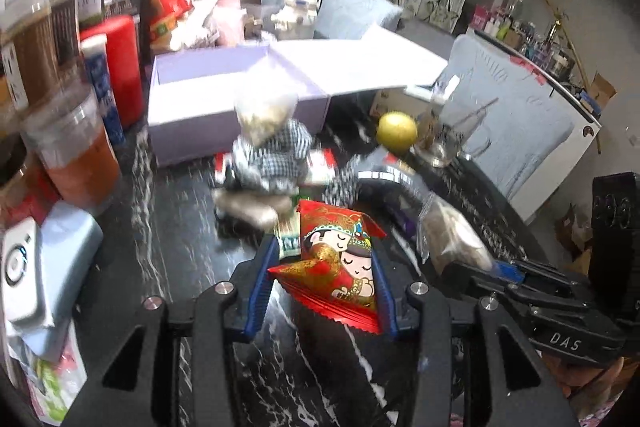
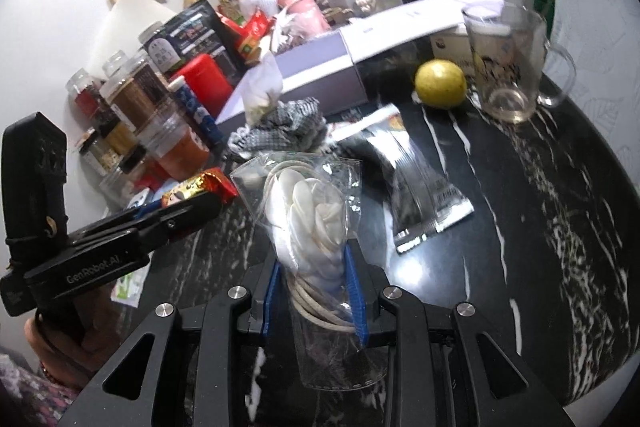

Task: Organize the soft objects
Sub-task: 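Carry the clear bag with the right tool while the left carries the red packet over the box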

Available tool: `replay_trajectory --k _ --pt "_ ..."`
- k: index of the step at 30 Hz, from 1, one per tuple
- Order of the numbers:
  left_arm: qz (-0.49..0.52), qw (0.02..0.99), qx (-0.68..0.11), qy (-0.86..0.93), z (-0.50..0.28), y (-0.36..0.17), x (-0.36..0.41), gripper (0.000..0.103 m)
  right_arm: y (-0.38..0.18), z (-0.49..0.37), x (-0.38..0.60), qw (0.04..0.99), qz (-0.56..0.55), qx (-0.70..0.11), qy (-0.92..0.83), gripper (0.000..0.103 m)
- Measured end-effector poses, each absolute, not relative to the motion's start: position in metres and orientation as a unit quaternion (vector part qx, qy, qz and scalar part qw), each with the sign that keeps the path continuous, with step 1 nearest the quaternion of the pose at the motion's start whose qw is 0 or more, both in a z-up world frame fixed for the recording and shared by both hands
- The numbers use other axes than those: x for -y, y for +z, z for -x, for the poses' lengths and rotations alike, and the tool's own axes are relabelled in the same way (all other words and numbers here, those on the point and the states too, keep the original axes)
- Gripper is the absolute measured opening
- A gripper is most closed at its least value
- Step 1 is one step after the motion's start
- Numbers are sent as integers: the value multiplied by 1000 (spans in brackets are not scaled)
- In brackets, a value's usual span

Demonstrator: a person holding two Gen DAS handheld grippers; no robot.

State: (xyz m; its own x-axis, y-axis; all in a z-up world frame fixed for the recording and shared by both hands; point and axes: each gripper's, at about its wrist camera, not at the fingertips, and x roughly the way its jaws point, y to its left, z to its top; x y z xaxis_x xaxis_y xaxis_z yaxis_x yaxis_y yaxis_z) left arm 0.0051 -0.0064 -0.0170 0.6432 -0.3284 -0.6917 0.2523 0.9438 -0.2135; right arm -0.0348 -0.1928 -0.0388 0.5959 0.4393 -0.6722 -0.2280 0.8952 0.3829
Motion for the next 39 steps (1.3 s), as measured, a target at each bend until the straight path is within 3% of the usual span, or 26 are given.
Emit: replay_trajectory --k 15,39 --pt "65 935 -314 -153 -35 38 -10 44 9 -8 167 898 -96 -360 235 29" --pt "51 964 -240 -104 -129 85 -33 44 58 -111 136 913 -38 -317 253 29"
